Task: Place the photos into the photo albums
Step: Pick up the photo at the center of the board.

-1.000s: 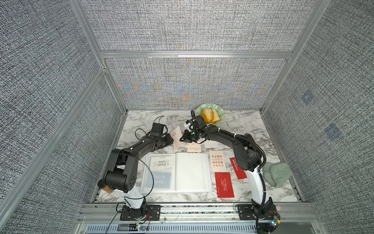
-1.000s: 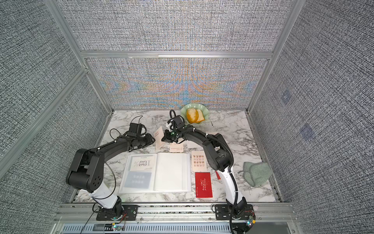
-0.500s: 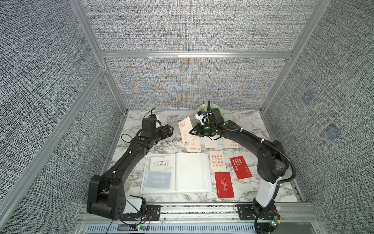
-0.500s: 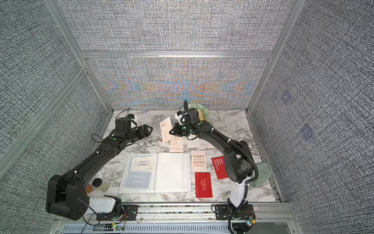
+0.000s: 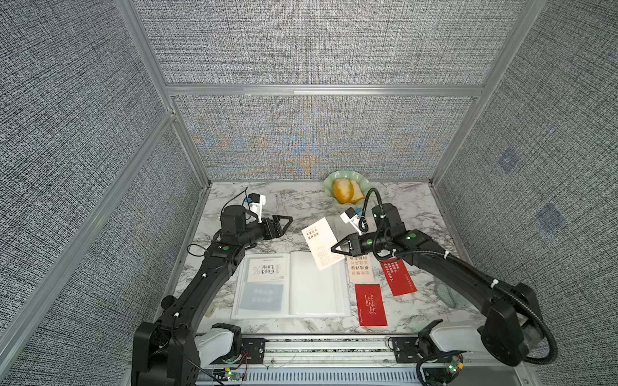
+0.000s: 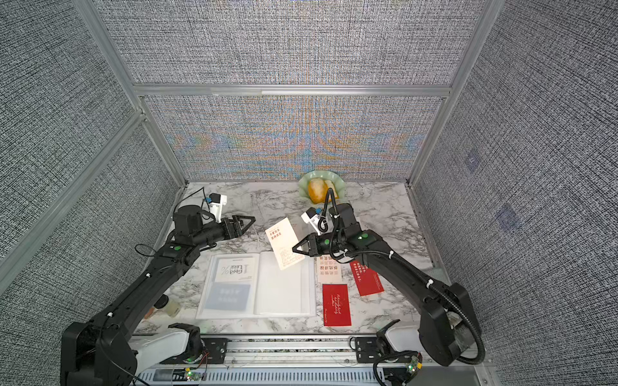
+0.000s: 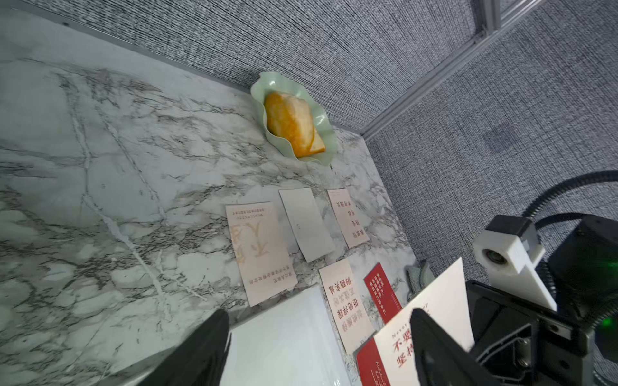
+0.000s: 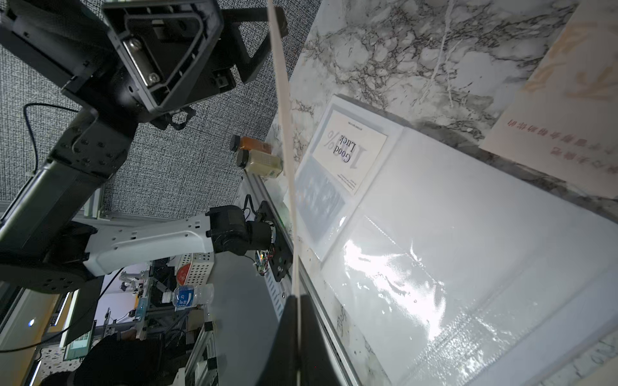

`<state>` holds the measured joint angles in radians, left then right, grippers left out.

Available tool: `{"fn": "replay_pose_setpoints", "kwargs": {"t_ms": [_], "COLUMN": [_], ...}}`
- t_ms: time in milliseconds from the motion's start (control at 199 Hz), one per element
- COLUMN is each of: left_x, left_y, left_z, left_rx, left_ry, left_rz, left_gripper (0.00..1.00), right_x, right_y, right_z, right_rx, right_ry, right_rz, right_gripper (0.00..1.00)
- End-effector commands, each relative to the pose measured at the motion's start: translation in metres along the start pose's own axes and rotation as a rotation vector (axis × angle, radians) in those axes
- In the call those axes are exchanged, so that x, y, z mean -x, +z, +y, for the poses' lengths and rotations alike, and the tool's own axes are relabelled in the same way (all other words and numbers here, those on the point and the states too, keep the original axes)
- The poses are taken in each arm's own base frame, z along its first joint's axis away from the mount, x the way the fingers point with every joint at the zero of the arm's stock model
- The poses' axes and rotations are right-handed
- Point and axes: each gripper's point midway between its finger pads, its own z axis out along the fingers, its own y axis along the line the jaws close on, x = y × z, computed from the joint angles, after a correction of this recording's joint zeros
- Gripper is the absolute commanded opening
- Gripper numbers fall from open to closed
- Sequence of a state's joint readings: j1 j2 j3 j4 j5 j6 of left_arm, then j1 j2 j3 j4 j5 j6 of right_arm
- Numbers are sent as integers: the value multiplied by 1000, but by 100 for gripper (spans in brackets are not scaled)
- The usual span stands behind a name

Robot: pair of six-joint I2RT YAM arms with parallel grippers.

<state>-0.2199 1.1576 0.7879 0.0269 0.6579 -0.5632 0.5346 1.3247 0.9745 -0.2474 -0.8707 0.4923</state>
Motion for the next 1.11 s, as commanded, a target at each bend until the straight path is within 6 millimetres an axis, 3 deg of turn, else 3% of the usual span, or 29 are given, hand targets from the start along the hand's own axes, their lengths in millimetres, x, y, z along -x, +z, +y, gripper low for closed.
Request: {"fn": "replay_pose_setpoints", "kwargs": {"t_ms": [0,181,393,750,916,1103], "left_x": [-4,-28,-46,-70,-80,-81], "left_y": [-2,-1,-3,-7,-8,-8], "left_z": [-22,-33,-39,-56,-53,-59], "left_rx": [-125,-251,-313,-422,-419,-449], "left_ry": [35,35,37,49,45,43], "left_rz": [17,114,200,334,371,379], "left_gripper": [86,86,81,65,60,38], "right_x": [-12,-36,-46,-38,-35,-31], "right_y": [-5,-8,5,22,25,29], "right_z": [18,24,30,36,36,33], "right_rx": [98,162,199,234,235,230], "right_ry": [-39,-47,-53,-77,-84,-87], "right_rz": [15,31,64,86,95,102], "right_gripper": [0,0,0,0,0,0]}}
